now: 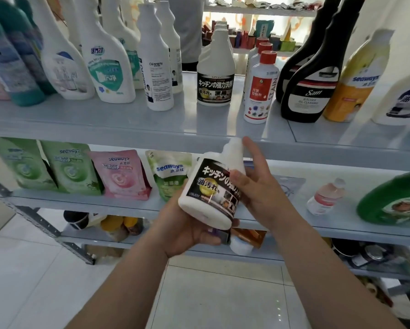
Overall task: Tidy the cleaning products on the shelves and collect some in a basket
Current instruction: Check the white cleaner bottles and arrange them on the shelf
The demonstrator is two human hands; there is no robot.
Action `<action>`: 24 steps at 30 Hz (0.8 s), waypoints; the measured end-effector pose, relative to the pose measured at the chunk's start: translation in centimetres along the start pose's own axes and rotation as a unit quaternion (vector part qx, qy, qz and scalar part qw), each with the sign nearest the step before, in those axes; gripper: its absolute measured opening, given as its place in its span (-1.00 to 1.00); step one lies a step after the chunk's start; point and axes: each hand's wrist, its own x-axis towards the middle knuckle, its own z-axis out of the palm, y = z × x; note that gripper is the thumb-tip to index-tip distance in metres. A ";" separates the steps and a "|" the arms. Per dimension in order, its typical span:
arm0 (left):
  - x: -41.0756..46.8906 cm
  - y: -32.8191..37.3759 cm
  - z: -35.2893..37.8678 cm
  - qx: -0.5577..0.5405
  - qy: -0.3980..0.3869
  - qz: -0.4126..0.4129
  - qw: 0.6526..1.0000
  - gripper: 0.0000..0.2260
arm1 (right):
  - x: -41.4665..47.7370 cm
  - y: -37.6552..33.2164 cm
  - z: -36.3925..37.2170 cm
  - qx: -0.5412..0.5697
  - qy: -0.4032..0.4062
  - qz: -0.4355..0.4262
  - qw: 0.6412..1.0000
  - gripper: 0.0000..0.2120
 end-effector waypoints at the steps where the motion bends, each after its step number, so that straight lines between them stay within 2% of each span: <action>1: -0.4 0.4 -0.6 0.039 0.015 0.018 0.999 -0.46 | 0.0 -0.1 0.1 -0.019 -0.002 -0.005 1.000 0.03; 4: -1.5 1.4 -2.0 0.179 0.055 0.086 0.979 -0.46 | -0.3 0.1 1.0 -0.084 -0.026 -0.020 0.996 0.06; 7: -2.1 2.2 -2.8 0.339 0.097 0.144 0.925 -0.44 | -0.8 0.4 2.4 -0.143 -0.053 -0.029 0.988 -0.02; 11: -3.4 2.2 -3.5 0.471 0.165 0.173 0.849 -0.23 | -1.1 0.6 3.7 -0.216 -0.062 -0.035 0.974 -0.07; 13: -3.9 1.8 -3.7 0.508 0.206 0.210 0.810 -0.28 | -1.4 0.3 4.1 -0.233 -0.065 -0.024 0.970 -0.24; 15: -4.2 1.3 -4.0 0.538 0.244 0.258 0.765 -0.29 | -1.7 -0.8 5.0 -0.249 -0.044 -0.009 0.968 -0.56; 16: -4.2 0.9 -4.3 0.549 0.260 0.278 0.744 -0.27 | -1.7 -1.3 5.4 -0.271 -0.022 -0.014 0.962 -0.65; 19: -4.6 -0.2 -5.3 0.584 0.298 0.328 0.680 -0.21 | -2.0 -2.1 6.7 -0.393 0.049 -0.089 0.914 -0.60; 24: -5.3 -0.6 -6.6 0.692 0.306 0.409 0.510 -0.17 | -2.5 -2.1 8.5 -0.599 0.103 -0.122 0.785 -0.70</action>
